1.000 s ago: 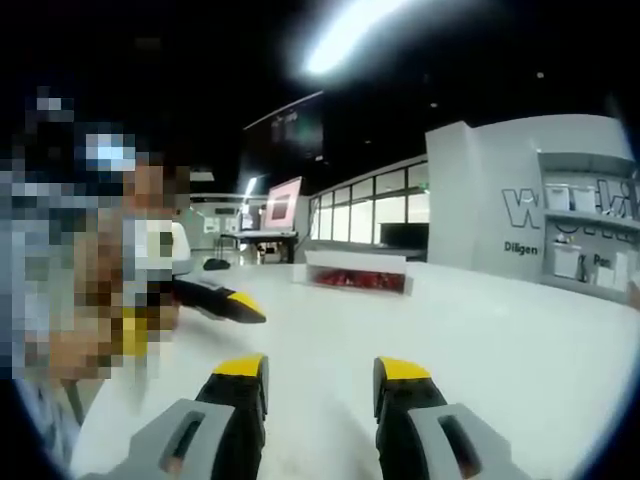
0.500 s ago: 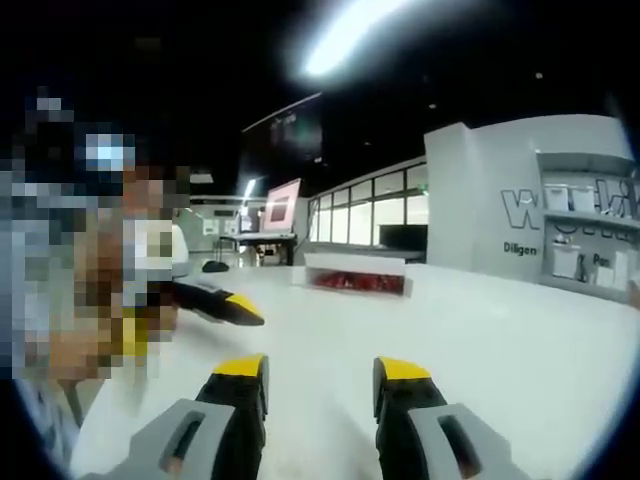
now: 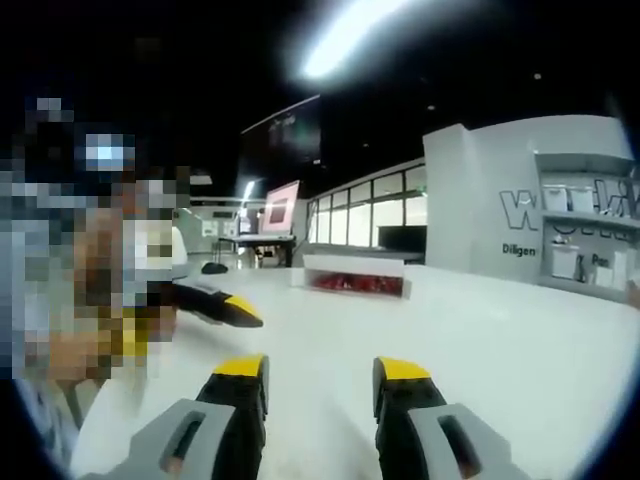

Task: Tear open the coffee pouch, take out the coffee, and pour the coffee from the pouch into the cup

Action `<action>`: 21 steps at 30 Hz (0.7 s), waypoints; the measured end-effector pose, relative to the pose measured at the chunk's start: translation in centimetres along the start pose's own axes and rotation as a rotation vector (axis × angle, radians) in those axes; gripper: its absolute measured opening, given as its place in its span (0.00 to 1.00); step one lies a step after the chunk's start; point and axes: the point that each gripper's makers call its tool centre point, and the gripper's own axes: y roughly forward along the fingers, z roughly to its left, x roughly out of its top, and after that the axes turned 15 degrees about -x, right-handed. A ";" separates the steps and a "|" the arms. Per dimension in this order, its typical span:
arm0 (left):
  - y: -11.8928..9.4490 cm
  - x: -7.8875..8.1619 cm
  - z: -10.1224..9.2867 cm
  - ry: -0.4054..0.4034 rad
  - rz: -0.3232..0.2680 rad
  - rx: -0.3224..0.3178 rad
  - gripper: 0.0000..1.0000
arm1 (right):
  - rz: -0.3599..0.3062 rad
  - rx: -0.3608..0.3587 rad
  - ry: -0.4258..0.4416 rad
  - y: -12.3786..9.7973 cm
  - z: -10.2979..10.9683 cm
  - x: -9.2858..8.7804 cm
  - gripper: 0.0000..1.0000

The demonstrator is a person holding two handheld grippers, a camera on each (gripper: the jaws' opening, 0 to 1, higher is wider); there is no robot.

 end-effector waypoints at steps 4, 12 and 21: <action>0.0 0.0 0.1 0.001 0.000 0.000 0.79 | 0.008 0.002 -0.003 0.0 0.2 -0.1 0.42; -0.1 0.0 0.2 -0.001 0.000 0.002 0.79 | 0.007 -0.001 0.000 0.3 0.0 0.0 0.42; 0.0 -0.1 0.0 -0.013 0.002 -0.010 0.80 | 0.016 0.000 -0.002 0.5 -0.2 0.0 0.42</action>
